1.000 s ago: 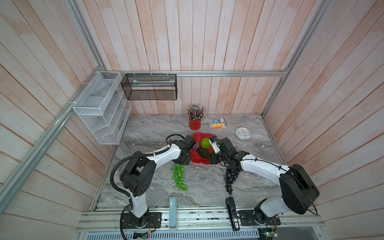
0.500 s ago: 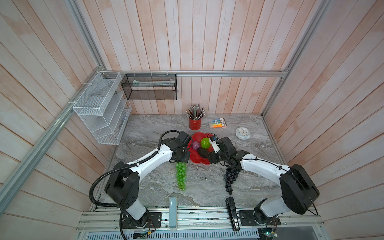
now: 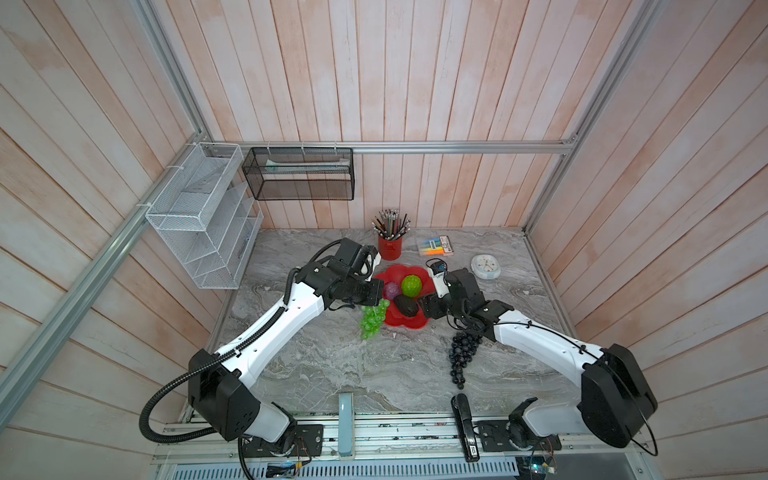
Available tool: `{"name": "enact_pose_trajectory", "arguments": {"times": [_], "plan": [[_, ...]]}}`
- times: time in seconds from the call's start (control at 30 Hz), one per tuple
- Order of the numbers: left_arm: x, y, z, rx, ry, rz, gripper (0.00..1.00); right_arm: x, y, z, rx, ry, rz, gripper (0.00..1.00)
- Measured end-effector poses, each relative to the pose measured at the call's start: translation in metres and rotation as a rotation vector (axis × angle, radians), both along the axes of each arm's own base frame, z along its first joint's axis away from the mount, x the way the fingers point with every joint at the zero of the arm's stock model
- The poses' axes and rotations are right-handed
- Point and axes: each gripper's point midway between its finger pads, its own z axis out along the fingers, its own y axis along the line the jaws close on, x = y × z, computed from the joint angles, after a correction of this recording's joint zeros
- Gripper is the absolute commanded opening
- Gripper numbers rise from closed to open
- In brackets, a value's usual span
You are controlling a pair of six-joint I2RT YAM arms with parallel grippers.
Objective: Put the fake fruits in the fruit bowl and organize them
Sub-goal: 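Lift the light green grapes with the left gripper and carry them over the red bowl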
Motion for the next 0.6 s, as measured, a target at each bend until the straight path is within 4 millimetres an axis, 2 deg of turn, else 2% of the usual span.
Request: {"name": "enact_pose_trajectory", "arguments": {"times": [0.13, 0.23, 0.4, 0.6], "plan": [[0.015, -0.024, 0.04, -0.106, -0.05, -0.038, 0.0, 0.009, -0.013, 0.025, 0.055, -0.058, -0.051, 0.74], [0.028, -0.042, 0.049, -0.157, -0.055, -0.067, 0.0, 0.013, -0.021, 0.035, 0.08, -0.084, -0.078, 0.74], [0.042, -0.067, 0.026, -0.207, 0.011, -0.104, 0.0, 0.016, -0.033, 0.042, 0.101, -0.105, -0.11, 0.74], [0.051, -0.088, 0.006, -0.262, 0.059, -0.128, 0.0, 0.014, -0.04, 0.033, 0.099, -0.091, -0.125, 0.73]]}}
